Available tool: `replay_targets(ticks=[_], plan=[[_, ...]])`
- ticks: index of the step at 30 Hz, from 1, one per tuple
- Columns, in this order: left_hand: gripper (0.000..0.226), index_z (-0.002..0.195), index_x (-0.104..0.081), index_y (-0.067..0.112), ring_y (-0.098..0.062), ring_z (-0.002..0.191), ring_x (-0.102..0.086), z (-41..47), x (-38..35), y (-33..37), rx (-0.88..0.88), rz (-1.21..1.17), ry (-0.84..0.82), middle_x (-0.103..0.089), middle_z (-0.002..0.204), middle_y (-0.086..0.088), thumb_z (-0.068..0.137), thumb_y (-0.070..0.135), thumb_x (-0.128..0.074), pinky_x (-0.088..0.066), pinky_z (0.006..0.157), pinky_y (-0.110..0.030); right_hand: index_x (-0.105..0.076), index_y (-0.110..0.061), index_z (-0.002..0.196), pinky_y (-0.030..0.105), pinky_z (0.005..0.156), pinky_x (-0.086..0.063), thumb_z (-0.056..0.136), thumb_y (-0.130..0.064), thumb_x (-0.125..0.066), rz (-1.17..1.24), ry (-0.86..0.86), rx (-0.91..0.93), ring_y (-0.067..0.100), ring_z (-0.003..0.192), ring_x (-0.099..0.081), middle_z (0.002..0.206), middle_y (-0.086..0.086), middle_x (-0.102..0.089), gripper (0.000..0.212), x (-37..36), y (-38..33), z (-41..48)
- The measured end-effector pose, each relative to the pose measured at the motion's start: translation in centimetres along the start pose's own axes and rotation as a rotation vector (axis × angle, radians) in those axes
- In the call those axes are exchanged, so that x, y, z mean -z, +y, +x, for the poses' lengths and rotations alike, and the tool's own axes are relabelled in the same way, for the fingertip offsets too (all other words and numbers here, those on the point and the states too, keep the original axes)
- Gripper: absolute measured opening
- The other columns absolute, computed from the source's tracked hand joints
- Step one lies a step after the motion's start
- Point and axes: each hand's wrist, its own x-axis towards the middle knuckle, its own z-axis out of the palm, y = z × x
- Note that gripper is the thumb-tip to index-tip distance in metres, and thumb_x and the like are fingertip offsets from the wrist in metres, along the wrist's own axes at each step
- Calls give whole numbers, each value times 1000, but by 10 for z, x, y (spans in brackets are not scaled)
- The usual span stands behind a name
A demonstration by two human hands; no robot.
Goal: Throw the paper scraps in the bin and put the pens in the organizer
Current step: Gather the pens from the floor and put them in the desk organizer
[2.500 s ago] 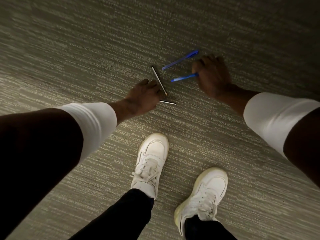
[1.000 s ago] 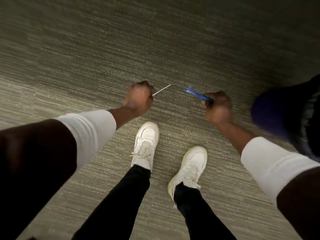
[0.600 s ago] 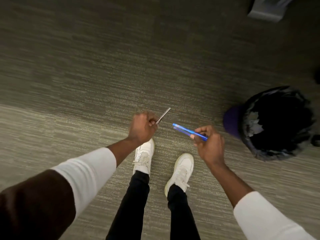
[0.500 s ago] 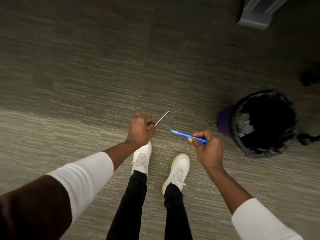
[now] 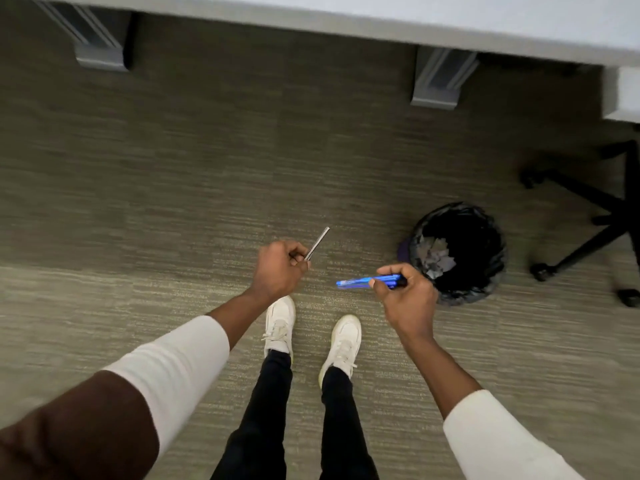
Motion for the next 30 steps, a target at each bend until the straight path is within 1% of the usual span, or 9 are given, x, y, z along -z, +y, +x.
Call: replay_targets(ticks=[4, 8, 10, 14, 17, 20, 24, 28, 30], plan=[[11, 90, -80, 15, -8, 69, -65, -7, 39, 27, 47, 5, 79, -74, 75, 4, 81, 9, -82, -40, 60, -4, -72, -22, 94, 19, 76, -59, 75, -2, -86, 62, -4, -13, -1, 77, -74, 85, -12, -78, 31, 20, -43, -2], [14, 91, -82, 16, -7, 71, -66, -15, 77, 61, 40, 49, 128, -73, 76, 7, 79, 11, -85, -39, 64, -4, -77, -26, 92, 31, 78, -61, 75, -8, -84, 60, 3, 44, 2, 79, -75, 86, -14, -79, 26, 39, -86, 3], [14, 92, -82, 16, -6, 69, -65, -17, 94, 76, 41, 39, 118, -72, 75, 7, 79, 11, -85, -40, 64, -4, -78, -24, 92, 25, 75, -59, 76, -6, -84, 70, 6, 69, 1, 76, -74, 83, -14, -79, 24, 47, -108, 7], [15, 86, -79, 23, 7, 60, -61, -19, 125, 106, 18, -14, 129, -72, 70, 9, 79, 12, -85, -43, 63, -5, -80, -21, 89, 6, 65, -47, 75, -1, -85, 74, 30, 123, -5, 70, -71, 80, -14, -78, 25, 66, -152, 13], [16, 83, -77, 25, 5, 57, -59, -19, 147, 132, -28, -33, 143, -73, 69, 7, 79, 12, -85, -46, 64, -13, -80, -26, 89, 17, 67, -55, 76, -6, -85, 76, 40, 133, -2, 71, -72, 80, -16, -78, 25, 80, -181, 17], [13, 83, -79, 23, 5, 56, -59, -17, 167, 151, -78, -52, 163, -73, 68, 7, 78, 13, -85, -48, 65, -18, -81, -29, 107, 31, 77, -64, 82, -11, -85, 101, 51, 142, 1, 75, -75, 85, -14, -80, 31, 91, -203, 20], [12, 87, -80, 23, 5, 59, -62, -18, 194, 176, -124, -75, 142, -75, 70, 8, 80, 14, -86, -47, 62, -9, -70, -28, 134, 21, 76, -62, 87, -15, -84, 141, 74, 135, 4, 71, -75, 91, -9, -78, 50, 106, -236, 15], [13, 90, -80, 25, 7, 61, -63, -21, 220, 198, -175, -64, 130, -74, 72, 12, 82, 16, -85, -45, 62, -5, -67, -33, 125, 36, 83, -67, 87, -9, -84, 221, 98, 187, 8, 82, -78, 101, -5, -78, 48, 127, -272, 14], [13, 90, -80, 26, 6, 62, -63, -22, 232, 209, -198, -50, 125, -74, 72, 12, 82, 17, -85, -45, 63, -5, -67, -32, 119, 38, 84, -67, 87, -11, -84, 215, 115, 199, 7, 87, -78, 100, -5, -78, 42, 136, -286, 18]])
